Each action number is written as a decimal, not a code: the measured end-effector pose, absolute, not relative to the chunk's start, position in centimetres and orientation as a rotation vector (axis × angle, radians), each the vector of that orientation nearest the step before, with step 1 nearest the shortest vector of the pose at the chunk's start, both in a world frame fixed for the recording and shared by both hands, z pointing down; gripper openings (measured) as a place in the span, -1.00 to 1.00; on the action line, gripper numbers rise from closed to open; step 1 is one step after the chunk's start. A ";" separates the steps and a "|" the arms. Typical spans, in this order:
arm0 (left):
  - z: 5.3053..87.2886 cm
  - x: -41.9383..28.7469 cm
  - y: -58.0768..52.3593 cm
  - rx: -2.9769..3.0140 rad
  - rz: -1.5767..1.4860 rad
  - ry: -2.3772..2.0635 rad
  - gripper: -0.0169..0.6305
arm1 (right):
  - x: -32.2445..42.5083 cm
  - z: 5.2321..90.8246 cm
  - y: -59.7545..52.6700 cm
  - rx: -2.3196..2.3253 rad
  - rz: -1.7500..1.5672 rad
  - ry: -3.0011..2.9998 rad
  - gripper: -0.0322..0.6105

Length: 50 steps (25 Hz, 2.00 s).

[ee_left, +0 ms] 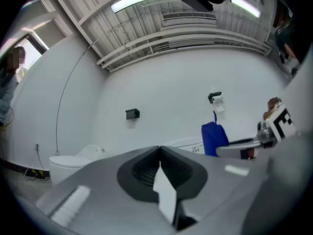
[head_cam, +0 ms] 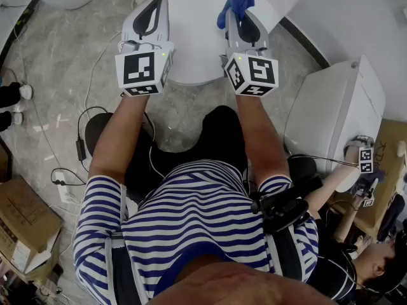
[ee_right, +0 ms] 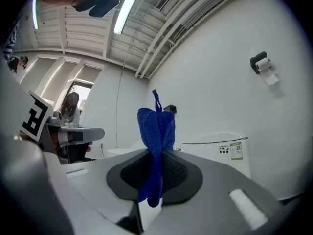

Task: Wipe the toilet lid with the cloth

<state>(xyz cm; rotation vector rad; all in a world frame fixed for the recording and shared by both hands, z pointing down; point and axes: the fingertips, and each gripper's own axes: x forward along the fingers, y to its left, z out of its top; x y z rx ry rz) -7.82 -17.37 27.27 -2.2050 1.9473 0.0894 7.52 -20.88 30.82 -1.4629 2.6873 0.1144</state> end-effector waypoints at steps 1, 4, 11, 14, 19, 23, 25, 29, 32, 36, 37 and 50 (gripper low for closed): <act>27.2 -7.7 -17.4 -2.205 0.091 1.947 -0.94 | 7.6 30.9 -20.9 -1.464 0.114 2.686 -0.74; 27.1 -7.6 -17.5 -2.203 0.094 1.943 -0.94 | 7.8 31.0 -21.1 -1.464 0.108 2.679 -0.74; 27.0 -7.8 -17.3 -2.200 0.101 1.940 -0.94 | 7.0 30.3 -20.5 -1.436 0.164 2.675 -0.74; 26.9 -7.9 -17.3 -2.199 0.103 1.941 -0.94 | 7.1 30.4 -20.8 -1.436 0.139 2.674 -0.75; 26.8 -8.4 -17.3 -2.194 0.107 1.948 -0.94 | 7.0 30.6 -21.3 -1.434 0.138 2.686 -0.75; 26.6 -9.4 -17.2 -2.174 0.110 1.974 -0.94 | 5.6 30.3 -22.3 -1.366 0.340 2.840 -0.75; 26.5 -10.3 -17.1 -2.160 0.110 1.984 -0.94 | 4.1 30.2 -22.5 -1.295 0.556 2.956 -0.75; 26.5 -12.4 -16.4 -2.131 0.113 2.019 -0.94 | 0.1 30.6 -21.2 -1.033 1.145 3.130 -0.75; 26.1 -14.0 -15.6 -2.098 0.109 2.042 -0.94 | -2.9 31.2 -19.5 -0.811 1.452 3.164 -0.75; 26.0 -16.7 -13.8 -2.035 0.091 2.091 -0.94 | -6.2 33.6 -17.6 -0.529 1.775 3.170 -0.75; 26.0 -17.4 -13.3 -2.017 0.083 2.105 -0.94 | -6.9 34.5 -17.1 -0.440 1.862 3.167 -0.75; 26.1 -22.9 -9.5 -1.906 0.066 2.207 -0.94 | -11.0 43.2 -13.3 0.344 2.532 3.021 -0.75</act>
